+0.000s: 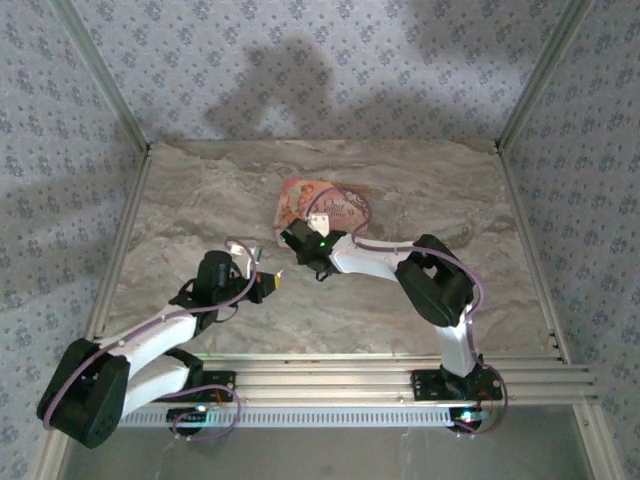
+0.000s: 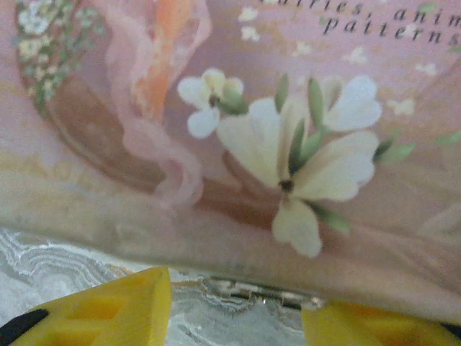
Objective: Unlock a padlock with a key
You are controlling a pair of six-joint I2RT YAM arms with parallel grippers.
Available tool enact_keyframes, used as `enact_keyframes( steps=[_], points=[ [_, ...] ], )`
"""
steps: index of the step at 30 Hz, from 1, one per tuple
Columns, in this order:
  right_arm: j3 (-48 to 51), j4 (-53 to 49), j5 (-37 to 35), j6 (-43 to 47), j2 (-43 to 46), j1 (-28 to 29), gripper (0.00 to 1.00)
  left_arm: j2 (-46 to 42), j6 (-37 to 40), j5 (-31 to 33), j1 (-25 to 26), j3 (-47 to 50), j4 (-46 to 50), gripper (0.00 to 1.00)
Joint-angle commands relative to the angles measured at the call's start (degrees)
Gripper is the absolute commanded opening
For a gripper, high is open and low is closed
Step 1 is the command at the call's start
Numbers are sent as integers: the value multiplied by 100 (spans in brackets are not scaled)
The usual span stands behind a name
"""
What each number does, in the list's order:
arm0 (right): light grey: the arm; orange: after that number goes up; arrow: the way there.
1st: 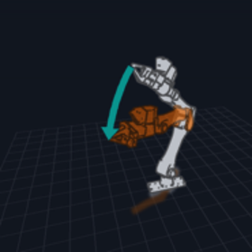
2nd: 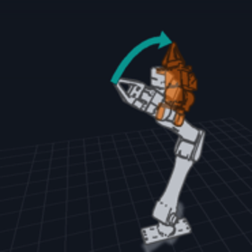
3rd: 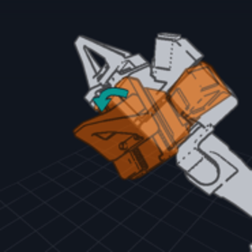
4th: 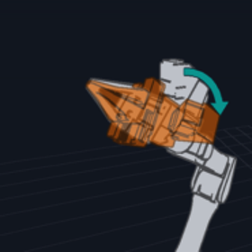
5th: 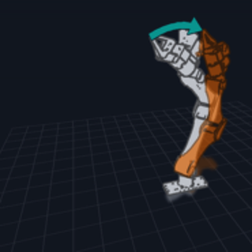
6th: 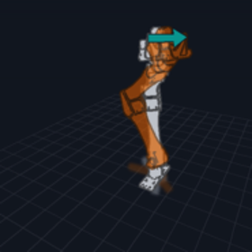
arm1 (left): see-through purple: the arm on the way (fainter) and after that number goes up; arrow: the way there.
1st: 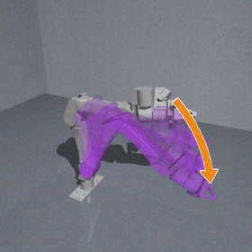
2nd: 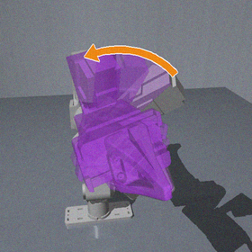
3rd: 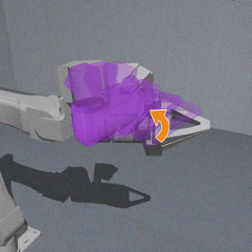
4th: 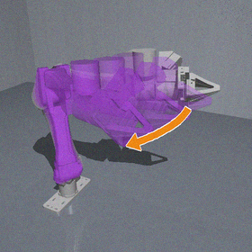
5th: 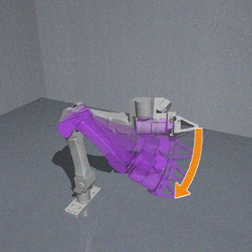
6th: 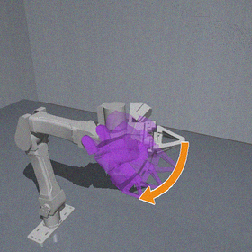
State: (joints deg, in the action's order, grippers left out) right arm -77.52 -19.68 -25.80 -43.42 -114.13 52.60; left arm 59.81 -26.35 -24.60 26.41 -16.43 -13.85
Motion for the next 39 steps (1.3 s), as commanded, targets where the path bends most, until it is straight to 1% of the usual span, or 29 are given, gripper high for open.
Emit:
enact_keyframes(
  steps=[1, 9, 23, 34, 39],
  points=[
    [-236, -106, -311, -257, -209, -13, 49, -224, 148, -71, 13, 119, 215, 0],
    [-310, -146, -380, -444, -390, -57, 47, -637, 148, -98, -13, 280, 321, 0],
    [-309, -142, -415, -459, -457, -239, 45, -690, 156, -132, -15, 304, 309, 0],
    [-318, -100, -279, -492, -562, -365, 45, -734, 156, -129, -18, 317, 312, 0],
    [-325, -108, -267, -448, -576, -405, 39, -729, 156, -124, -13, 324, 304, 0]
  ],
)
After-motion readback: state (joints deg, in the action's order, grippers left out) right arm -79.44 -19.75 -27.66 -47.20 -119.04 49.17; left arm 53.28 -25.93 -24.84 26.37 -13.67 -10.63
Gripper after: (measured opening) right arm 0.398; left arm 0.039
